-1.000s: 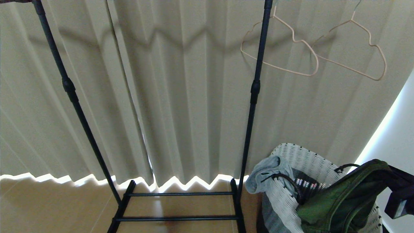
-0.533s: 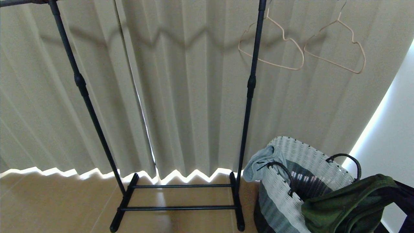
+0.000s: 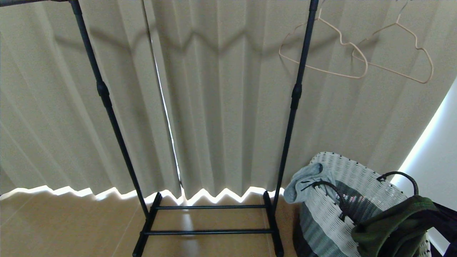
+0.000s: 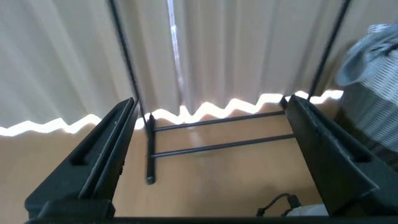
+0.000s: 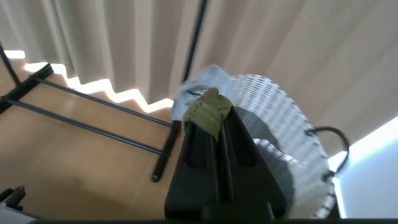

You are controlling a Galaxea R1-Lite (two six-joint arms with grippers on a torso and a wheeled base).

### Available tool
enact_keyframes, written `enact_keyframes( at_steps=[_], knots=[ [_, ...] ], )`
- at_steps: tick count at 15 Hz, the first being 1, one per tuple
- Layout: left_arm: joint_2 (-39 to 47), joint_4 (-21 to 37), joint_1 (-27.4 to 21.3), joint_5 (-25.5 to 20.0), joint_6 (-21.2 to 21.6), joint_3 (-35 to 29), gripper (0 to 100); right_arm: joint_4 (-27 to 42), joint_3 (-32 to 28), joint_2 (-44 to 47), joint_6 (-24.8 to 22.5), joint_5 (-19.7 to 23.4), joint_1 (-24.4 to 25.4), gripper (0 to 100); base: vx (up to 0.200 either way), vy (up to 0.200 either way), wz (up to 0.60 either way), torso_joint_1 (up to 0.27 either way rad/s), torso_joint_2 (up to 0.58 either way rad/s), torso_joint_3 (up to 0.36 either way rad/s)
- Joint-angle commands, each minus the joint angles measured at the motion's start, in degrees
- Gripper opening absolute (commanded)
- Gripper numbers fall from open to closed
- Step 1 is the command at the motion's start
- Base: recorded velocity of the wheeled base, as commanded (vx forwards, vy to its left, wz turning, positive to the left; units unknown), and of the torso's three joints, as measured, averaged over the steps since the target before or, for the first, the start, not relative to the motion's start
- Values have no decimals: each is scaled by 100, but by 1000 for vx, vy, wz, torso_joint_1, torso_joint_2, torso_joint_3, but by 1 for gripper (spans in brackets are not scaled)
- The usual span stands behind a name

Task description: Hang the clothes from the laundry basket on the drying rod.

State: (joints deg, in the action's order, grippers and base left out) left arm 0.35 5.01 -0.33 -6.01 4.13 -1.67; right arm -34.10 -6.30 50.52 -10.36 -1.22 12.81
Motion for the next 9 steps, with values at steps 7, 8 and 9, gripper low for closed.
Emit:
enact_keyframes(
  at_steps=[7, 8, 9],
  knots=[
    [17, 0, -2, -14, 422, 9, 100, -18, -1400, 1180, -1, 430, 354, 0, 0, 0, 0, 0, 0, 0],
    [17, 0, -2, -49, 536, 18, 100, -18, -1567, 1294, -1, 438, 564, 0, 0, 0, 0, 0, 0, 0],
    [9, -9, -11, -93, 606, 9, 100, -18, -1690, 1382, -1, 438, 723, 0, 0, 0, 0, 0, 0, 0]
  ],
)
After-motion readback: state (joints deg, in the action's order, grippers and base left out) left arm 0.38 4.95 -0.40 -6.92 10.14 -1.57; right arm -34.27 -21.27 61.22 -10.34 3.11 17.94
